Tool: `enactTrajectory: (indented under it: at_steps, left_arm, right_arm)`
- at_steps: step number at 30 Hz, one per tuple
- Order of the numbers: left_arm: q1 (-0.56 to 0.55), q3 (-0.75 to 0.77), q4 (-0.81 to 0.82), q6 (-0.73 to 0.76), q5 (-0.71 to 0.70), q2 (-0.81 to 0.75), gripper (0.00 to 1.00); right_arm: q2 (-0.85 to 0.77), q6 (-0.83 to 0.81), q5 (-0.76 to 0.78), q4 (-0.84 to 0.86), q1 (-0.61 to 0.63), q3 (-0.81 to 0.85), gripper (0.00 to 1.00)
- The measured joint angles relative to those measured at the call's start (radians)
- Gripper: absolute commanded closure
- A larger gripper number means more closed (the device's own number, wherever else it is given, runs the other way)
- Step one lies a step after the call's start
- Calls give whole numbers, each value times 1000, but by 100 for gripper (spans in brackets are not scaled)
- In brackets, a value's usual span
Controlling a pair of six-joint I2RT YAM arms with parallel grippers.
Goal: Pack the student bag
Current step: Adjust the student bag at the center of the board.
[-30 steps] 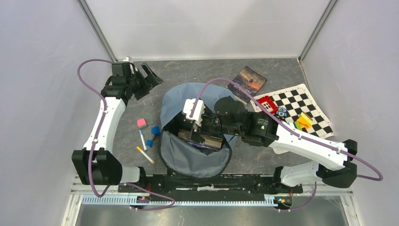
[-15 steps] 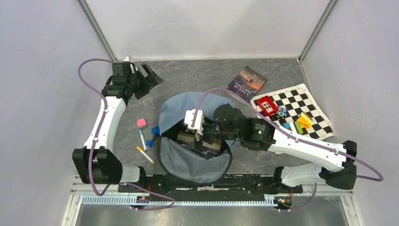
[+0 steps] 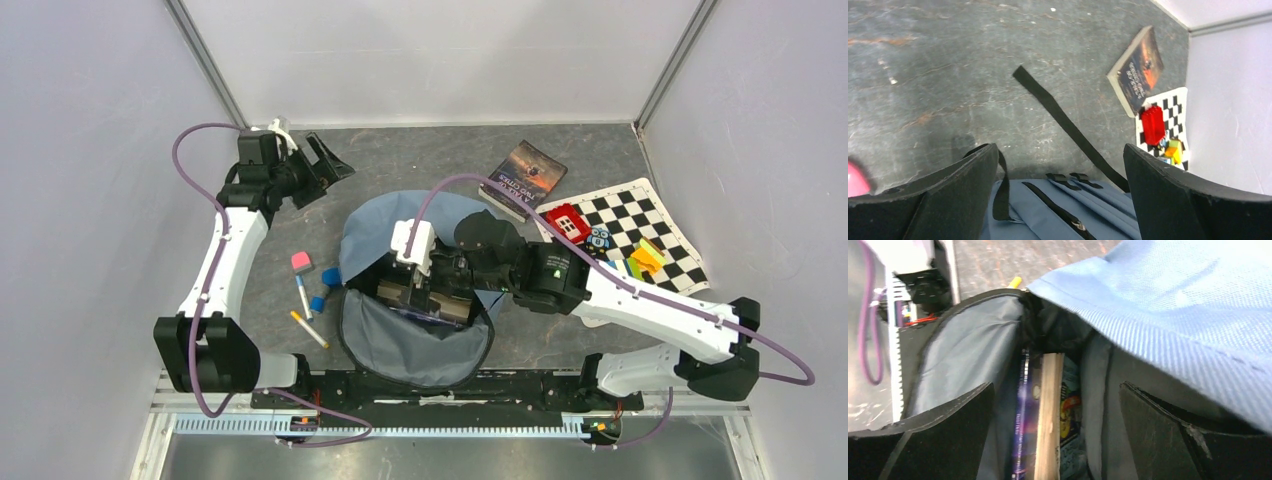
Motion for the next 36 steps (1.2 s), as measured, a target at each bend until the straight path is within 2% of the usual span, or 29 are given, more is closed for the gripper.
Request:
enactTrajectory:
  at_steps: [3,7,12,16,27,36]
  left_arm:
    - [0,-6,43,22,83,-10,0]
    - [0,-5,109,54,186,-42,0]
    - [-4,14,175,73,282,-75,0]
    - [-31,26,223,73,319,-78,0]
    - [-144,28,254,77,312,-79,0]
    - [-160,33,254,84,280,-79,0]
  right_arm:
    - [27,-3,55,-2,-29,26,2]
    - [83,-20,80,5,-128,53,2]
    - [143,-41,53,31,-252,95,2]
    - [180,-55,11,47,-305,127,2]
    - [170,-43,-190,64,-308,117,2]
    - [108,-24,-229,50,-260,25,2]
